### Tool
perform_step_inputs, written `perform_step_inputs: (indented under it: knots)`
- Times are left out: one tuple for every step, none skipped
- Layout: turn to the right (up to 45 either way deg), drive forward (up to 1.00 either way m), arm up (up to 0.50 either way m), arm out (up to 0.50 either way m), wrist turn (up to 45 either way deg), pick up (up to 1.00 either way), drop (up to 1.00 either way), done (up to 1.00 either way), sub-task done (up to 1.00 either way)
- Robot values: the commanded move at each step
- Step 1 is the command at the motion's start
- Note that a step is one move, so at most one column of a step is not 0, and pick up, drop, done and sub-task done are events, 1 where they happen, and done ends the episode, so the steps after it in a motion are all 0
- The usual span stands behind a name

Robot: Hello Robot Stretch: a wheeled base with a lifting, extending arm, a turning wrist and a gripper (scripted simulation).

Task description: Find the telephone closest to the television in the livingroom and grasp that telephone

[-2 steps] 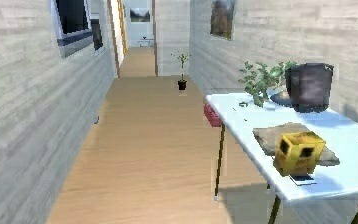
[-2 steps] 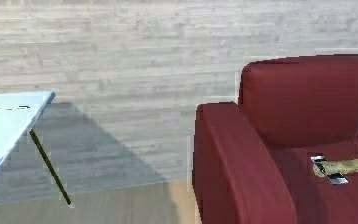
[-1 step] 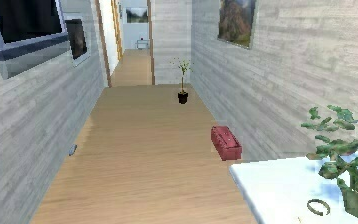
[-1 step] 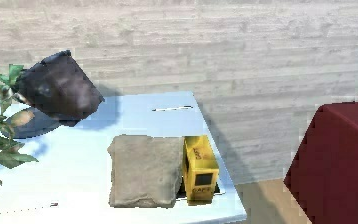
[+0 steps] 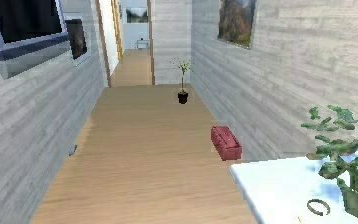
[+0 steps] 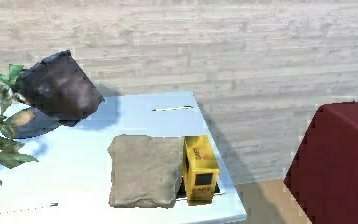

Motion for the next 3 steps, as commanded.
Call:
perform_step_inputs:
  knots:
    - [0.0,0.00,0.38,0.00,0.0,0.00,0.00,0.00,0.00]
    - [0.0,0.00,0.00,0.02,0.0,0.00,0.00,0.00,0.00]
    - [0.0,0.00,0.00,0.00,45.0,0.00,0.00,0.00,0.00]
